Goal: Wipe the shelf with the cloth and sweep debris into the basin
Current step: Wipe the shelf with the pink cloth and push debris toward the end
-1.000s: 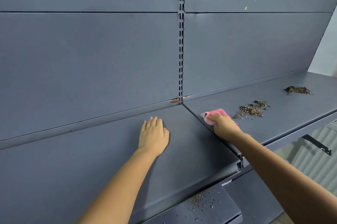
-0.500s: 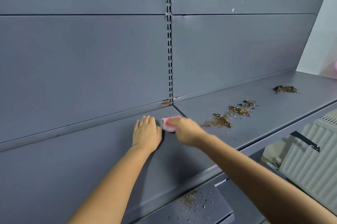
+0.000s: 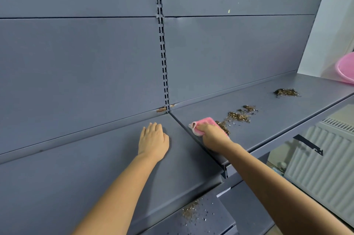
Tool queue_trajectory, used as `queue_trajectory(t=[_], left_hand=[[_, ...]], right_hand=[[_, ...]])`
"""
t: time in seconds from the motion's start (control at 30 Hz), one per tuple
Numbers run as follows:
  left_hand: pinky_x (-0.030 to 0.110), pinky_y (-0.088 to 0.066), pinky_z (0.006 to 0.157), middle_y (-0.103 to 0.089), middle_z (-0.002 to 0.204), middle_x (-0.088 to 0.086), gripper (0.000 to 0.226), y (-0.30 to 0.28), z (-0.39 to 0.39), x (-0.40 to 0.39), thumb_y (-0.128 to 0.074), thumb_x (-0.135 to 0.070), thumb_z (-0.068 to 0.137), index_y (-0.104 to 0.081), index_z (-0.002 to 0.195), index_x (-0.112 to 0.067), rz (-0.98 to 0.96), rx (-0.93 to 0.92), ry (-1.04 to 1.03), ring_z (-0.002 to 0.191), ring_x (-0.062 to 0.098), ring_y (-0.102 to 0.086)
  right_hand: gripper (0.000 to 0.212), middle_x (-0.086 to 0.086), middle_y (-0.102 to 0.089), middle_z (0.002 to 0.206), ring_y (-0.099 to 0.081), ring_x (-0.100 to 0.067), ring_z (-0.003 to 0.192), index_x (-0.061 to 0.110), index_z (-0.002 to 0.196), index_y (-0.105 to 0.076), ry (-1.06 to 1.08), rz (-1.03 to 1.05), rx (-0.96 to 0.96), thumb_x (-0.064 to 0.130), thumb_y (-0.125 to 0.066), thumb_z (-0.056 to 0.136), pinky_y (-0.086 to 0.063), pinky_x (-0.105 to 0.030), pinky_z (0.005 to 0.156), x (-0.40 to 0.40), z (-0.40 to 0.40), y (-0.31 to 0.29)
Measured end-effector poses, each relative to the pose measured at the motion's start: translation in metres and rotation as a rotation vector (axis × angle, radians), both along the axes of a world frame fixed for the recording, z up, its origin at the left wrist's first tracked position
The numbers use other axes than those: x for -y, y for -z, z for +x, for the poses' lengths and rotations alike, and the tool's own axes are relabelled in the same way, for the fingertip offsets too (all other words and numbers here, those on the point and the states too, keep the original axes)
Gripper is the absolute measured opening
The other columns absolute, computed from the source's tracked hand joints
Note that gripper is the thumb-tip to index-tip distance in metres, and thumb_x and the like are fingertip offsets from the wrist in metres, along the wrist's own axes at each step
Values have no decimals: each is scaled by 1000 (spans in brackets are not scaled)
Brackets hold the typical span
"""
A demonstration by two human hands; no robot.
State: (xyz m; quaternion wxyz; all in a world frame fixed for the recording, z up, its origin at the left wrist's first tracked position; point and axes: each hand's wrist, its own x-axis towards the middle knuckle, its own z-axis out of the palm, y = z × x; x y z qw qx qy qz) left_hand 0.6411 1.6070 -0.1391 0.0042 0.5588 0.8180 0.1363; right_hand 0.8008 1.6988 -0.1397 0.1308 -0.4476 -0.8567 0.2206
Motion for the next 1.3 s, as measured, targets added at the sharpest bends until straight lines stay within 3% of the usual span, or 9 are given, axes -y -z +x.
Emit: queue_trajectory(t=[0.27, 0.33, 0.37, 0.53, 0.63, 0.83, 0.97, 1.17, 1.3], left_hand=[[34, -14, 122, -42, 143, 7, 38, -1, 13, -10, -25, -15, 99, -42, 132, -5, 4, -3, -2, 143, 20, -26], [34, -12, 122, -39, 147, 7, 39, 0, 14, -11, -25, -15, 99, -41, 133, -5, 11, -6, -2, 145, 20, -23], [34, -12, 122, -38, 148, 7, 40, 1, 15, -10, -26, -15, 99, -40, 135, -5, 13, -6, -2, 145, 20, -22], [34, -9, 122, -32, 152, 7, 43, 7, 18, -8, -26, -16, 100, -35, 140, -5, 8, 0, -1, 146, 20, -20], [34, -6, 123, -24, 157, 7, 45, 8, 19, -5, -25, -16, 100, -31, 143, -5, 13, -4, 8, 149, 20, -14], [34, -4, 123, -19, 159, 9, 47, 8, 21, -4, -23, -16, 101, -26, 146, -5, 22, -3, 30, 149, 20, -11], [34, -7, 123, -24, 157, 9, 45, 8, 20, -4, -25, -14, 100, -31, 143, -4, 28, -21, 42, 149, 20, -14], [34, -5, 123, -22, 158, 8, 48, 11, 21, -5, -24, -15, 100, -27, 146, -5, 14, -24, 40, 149, 20, -13], [33, -4, 123, -19, 159, 9, 49, 10, 22, -4, -23, -16, 101, -23, 148, -5, 3, -30, 44, 149, 20, -11]], right_hand=[[40, -8, -33, 83, -24, -15, 93, 28, 58, -36, 76, -26, -64, 0, -32, 86, -23, -20, 71, -16, 12, -16], [30, -18, -58, 92, -51, -19, 114, 11, 77, -55, 57, -27, -57, -5, -30, 85, -29, -16, 59, -4, 3, -21], [33, -16, -63, 112, -53, -47, 102, 4, 101, -58, 25, -29, -40, -6, -30, 86, -36, -18, 59, 4, -2, -22], [50, -9, -41, 146, -42, -20, 130, 14, 138, -44, -140, 6, 10, -3, -34, 92, -31, -32, 107, 27, -11, -8], [53, -8, -49, 127, -33, -11, 101, 52, 93, -41, -98, -30, -5, 0, -34, 92, -27, -22, 88, 20, -3, -7], [35, 4, -37, 68, -29, -17, 69, 32, 55, -31, -16, 44, -89, 1, -26, 69, -29, -29, 65, 22, 19, -19], [42, -14, -60, 113, -54, -31, 99, 6, 110, -57, -168, 95, -36, -3, -31, 78, -41, -28, 81, 60, 20, -12], [50, -8, -58, 131, -46, -23, 127, 0, 116, -59, -237, 140, -61, -13, -34, 76, -35, -26, 103, 63, 41, 5], [49, -3, -61, 122, -50, -20, 114, 5, 112, -60, -197, 157, -60, -13, -33, 76, -36, -20, 92, 49, 50, 3]])
